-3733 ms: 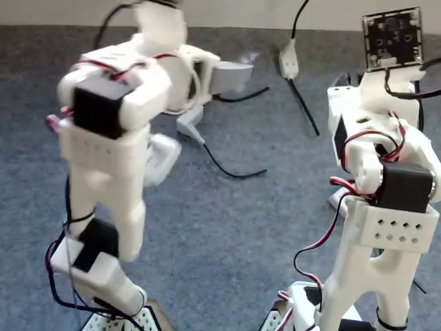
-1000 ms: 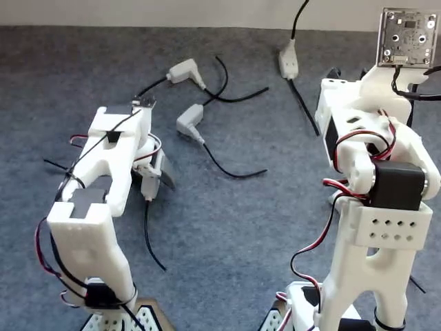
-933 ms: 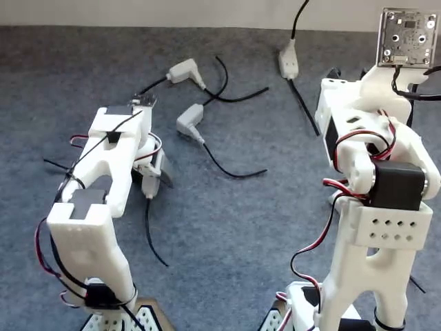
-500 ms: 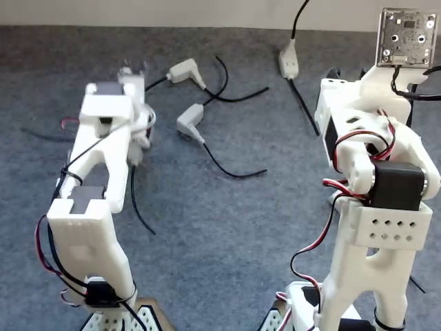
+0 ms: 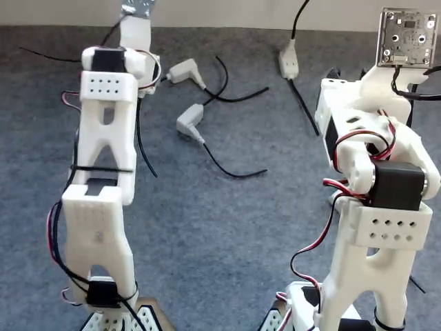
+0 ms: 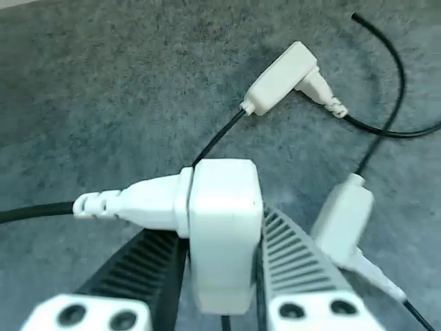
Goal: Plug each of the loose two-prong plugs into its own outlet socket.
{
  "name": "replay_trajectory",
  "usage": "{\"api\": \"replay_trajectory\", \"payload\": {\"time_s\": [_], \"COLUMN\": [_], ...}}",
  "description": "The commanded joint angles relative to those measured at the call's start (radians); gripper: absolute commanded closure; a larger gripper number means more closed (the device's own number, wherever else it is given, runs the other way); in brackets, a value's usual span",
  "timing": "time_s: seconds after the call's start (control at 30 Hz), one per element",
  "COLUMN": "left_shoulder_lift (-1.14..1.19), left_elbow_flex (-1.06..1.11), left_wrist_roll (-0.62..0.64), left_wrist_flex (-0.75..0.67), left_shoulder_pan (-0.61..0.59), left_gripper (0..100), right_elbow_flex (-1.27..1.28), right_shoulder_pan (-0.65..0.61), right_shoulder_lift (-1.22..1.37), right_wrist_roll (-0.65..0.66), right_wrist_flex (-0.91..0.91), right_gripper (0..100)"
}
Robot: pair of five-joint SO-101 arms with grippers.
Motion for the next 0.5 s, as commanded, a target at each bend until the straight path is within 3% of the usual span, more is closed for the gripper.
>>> {"api": "replay_trajectory", "payload": {"time_s": [0.0,0.13,0.27,0.33,0.4,0.47], "left_shoulder_lift": [0.139,0.302,0.433,0.469,0.47,0.453], "left_elbow_flex": [-0.137,-0.257,-0.38,-0.453,-0.533,-0.613], "left_wrist_roll": [-0.021,-0.023,-0.015,0.06,0.175,0.196], "left_wrist_flex": [-0.104,-0.144,-0.14,-0.137,-0.098,-0.037], "left_shoulder_pan": [-0.004,-0.007,-0.007,-0.019,-0.024,-0.021], "left_gripper": [99,97,75,63,59,59], "right_elbow_flex": [-0.048,-0.048,-0.048,-0.045,-0.044,-0.044], "right_shoulder_pan": [0.012,0.012,0.012,0.012,0.012,0.012], "right_shoulder_lift": [-0.018,-0.018,-0.018,-0.018,-0.018,-0.018], "right_wrist_roll": [-0.002,-0.002,0.006,0.043,0.068,0.069], "right_wrist_flex": [-0.022,-0.022,-0.021,-0.019,-0.019,-0.019], "right_gripper": [83.8,83.8,83.8,83.8,83.8,83.8]}}
